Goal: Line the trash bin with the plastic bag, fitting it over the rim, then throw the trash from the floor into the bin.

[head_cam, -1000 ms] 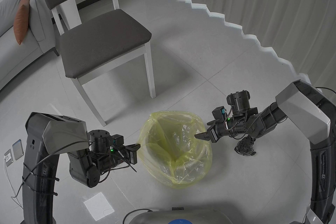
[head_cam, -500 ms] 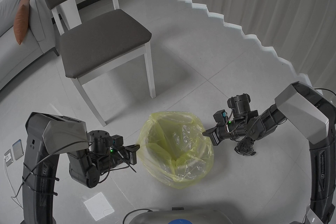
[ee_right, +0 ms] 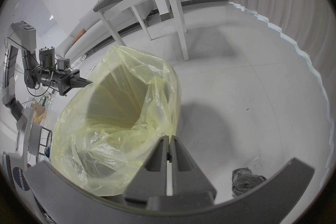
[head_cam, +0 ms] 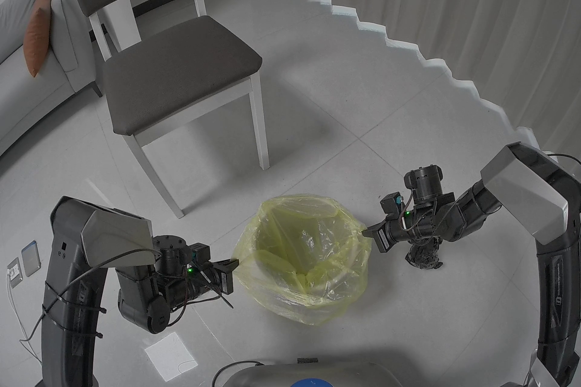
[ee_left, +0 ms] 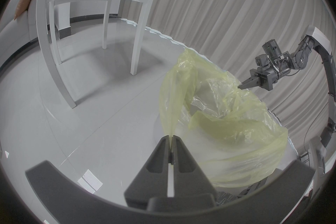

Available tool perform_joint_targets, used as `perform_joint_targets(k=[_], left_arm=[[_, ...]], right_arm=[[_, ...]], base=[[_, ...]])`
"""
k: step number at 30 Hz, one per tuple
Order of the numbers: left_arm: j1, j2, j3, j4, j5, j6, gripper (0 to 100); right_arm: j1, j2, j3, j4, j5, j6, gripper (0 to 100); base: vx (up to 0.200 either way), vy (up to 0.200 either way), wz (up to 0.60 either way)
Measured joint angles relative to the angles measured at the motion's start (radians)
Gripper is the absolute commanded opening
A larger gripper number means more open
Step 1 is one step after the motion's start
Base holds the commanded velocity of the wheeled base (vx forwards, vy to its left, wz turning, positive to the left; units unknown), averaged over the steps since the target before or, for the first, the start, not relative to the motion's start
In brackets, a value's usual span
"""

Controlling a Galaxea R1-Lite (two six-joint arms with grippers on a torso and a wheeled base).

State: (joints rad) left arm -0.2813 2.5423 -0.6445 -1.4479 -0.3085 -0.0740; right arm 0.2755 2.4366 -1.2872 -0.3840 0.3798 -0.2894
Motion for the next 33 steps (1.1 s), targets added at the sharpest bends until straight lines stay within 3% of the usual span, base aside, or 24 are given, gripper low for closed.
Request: perform_joint_targets(k=[33], left_arm=[[0.032,0.017,-0.057,0.030,-0.017,0.012,0]], right_arm=[[-0.014,0.097,-0.048,0.000,-0.009,-0.011,0]], base=[[0.000,0.000,0.00]])
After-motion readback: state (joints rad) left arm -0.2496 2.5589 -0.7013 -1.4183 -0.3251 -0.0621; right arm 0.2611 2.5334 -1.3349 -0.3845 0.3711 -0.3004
